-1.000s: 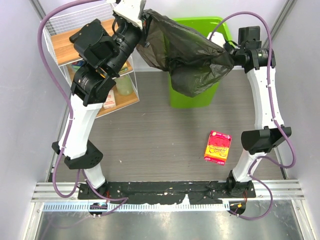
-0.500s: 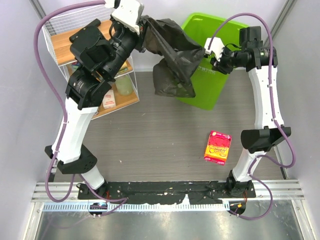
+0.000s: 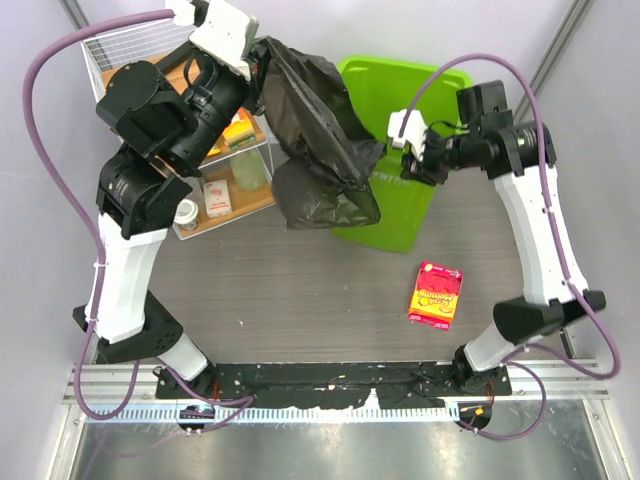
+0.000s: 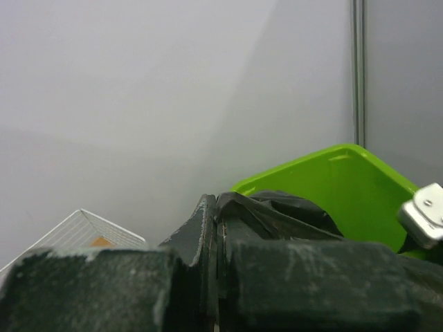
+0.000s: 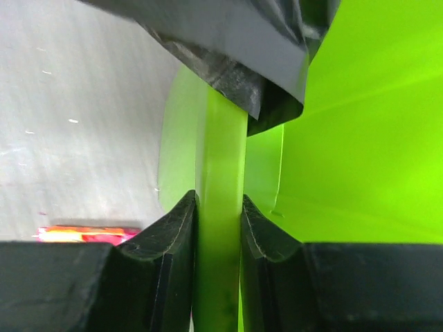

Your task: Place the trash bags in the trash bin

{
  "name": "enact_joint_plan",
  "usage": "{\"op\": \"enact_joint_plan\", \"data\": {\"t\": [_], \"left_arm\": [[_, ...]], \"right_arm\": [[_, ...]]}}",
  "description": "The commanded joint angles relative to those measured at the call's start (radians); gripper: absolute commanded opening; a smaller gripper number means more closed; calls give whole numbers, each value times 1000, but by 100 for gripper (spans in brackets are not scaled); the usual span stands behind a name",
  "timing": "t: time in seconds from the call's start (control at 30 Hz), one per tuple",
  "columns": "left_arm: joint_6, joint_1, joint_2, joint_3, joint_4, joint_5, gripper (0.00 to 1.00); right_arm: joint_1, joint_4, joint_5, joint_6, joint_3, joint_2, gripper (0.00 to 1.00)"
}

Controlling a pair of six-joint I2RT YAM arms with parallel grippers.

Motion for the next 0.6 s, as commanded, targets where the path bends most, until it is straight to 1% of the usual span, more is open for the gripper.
{"op": "enact_joint_plan", "data": {"t": [0.0, 0.07, 0.2, 0.27, 0.4, 0.47, 0.57], "left_arm": [[27, 3, -34, 75, -94, 34, 0], [30, 3, -46, 81, -125, 43, 0], [24, 3, -91, 64, -159, 63, 0], [-4, 3, -117, 49, -157, 84, 0], [-62, 3, -126, 55, -171, 118, 0], [-79, 3, -125, 55, -176, 124, 0], [-82, 2, -114, 58, -174, 121, 0]], "right_arm": [[143, 121, -73, 113, -142, -218, 1], [176, 161, -73, 173, -202, -267, 1], [301, 196, -28, 258, -303, -333, 1], [335, 214, -49, 296, -343, -363, 1], [340, 239, -147, 348, -392, -394, 1], [349, 254, -172, 370, -409, -408, 1], [366, 267, -163, 384, -425, -419, 1]]}}
